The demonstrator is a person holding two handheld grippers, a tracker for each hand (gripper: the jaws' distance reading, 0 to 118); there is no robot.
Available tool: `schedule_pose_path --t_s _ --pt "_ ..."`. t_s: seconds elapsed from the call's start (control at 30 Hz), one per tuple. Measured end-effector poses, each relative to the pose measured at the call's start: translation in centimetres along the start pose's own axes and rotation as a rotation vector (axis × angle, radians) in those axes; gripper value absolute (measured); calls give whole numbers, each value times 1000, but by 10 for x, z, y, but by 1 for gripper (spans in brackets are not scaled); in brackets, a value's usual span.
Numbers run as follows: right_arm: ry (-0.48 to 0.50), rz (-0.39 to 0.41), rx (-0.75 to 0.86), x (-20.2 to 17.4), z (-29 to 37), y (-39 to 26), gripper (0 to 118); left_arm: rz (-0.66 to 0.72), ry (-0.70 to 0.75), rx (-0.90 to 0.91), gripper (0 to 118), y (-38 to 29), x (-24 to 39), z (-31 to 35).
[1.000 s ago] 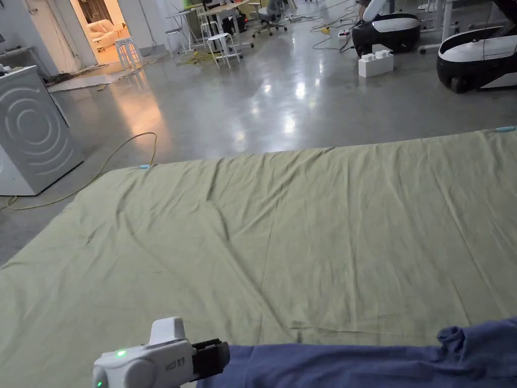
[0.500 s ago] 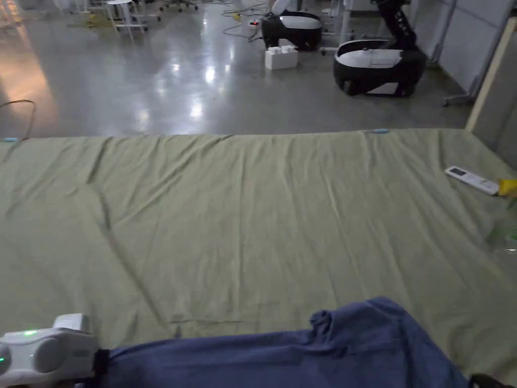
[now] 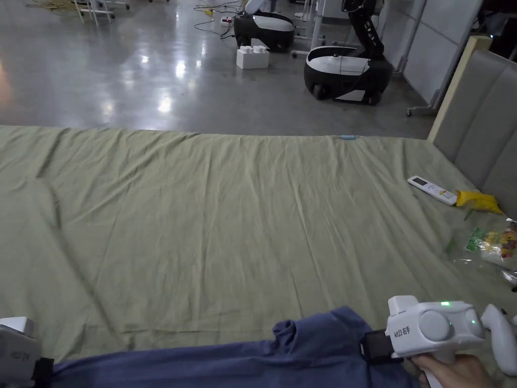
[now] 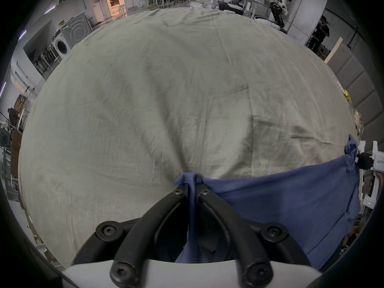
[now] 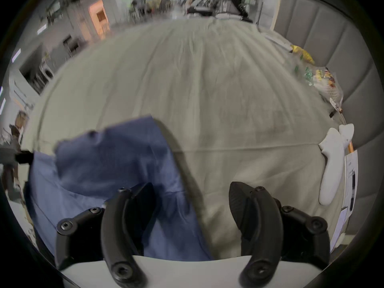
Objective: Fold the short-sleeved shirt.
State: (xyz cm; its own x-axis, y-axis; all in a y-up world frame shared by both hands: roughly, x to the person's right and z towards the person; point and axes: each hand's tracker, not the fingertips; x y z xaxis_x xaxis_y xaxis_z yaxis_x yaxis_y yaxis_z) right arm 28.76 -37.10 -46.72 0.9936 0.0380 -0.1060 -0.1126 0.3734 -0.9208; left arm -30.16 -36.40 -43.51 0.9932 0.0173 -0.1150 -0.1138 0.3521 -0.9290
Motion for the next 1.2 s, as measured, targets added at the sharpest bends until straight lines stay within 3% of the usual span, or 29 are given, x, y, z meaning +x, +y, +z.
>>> schedule_pose_path --t_s 0.03,0.07,0.1,0.23,0.3,0.37,0.47,0.57,0.7,0.83,1.0,1.03,1.07,1.13,1.17,1.2 --pt "-2 2 57 -5 8 -5 63 -4 3 3 7 -1 1 1" --pt "7 9 83 -8 15 -6 41 -10 6 10 7 -2 0 1" --pt "32 12 98 -10 18 -8 6 -13 9 17 7 -4 0 2" --pt "120 -23 82 -10 22 -21 3 -49 17 59 7 -4 -7 7" --pt "76 -36 167 -10 41 -30 3 -46 -24 126 7 -11 -13 31" --pt "140 -88 277 1 76 -49 3 -6 -130 222 7 -26 -25 65" --pt "153 -158 461 14 140 -101 3 6 -201 330 7 -71 -42 127" --pt "160 -196 506 8 193 -169 3 21 -209 357 7 -130 -58 170" --pt "125 -251 453 -2 216 -244 3 73 -225 329 7 -203 -70 186" --pt "148 -317 338 -8 192 -279 3 105 -221 230 7 -245 -70 159" --pt "88 -250 285 -17 159 -287 3 126 -215 198 7 -252 -74 121" --pt "88 -255 275 -19 156 -287 4 132 -218 196 9 -251 -76 116" --pt "95 -255 275 -19 153 -287 8 129 -212 201 18 -250 -76 114" --pt "78 -254 278 -13 154 -289 62 110 -152 244 67 -248 -78 118" --pt "50 -249 298 -13 158 -289 81 102 -125 280 82 -247 -78 122" --pt "29 -245 314 -12 164 -288 84 95 -112 323 90 -246 -80 131"
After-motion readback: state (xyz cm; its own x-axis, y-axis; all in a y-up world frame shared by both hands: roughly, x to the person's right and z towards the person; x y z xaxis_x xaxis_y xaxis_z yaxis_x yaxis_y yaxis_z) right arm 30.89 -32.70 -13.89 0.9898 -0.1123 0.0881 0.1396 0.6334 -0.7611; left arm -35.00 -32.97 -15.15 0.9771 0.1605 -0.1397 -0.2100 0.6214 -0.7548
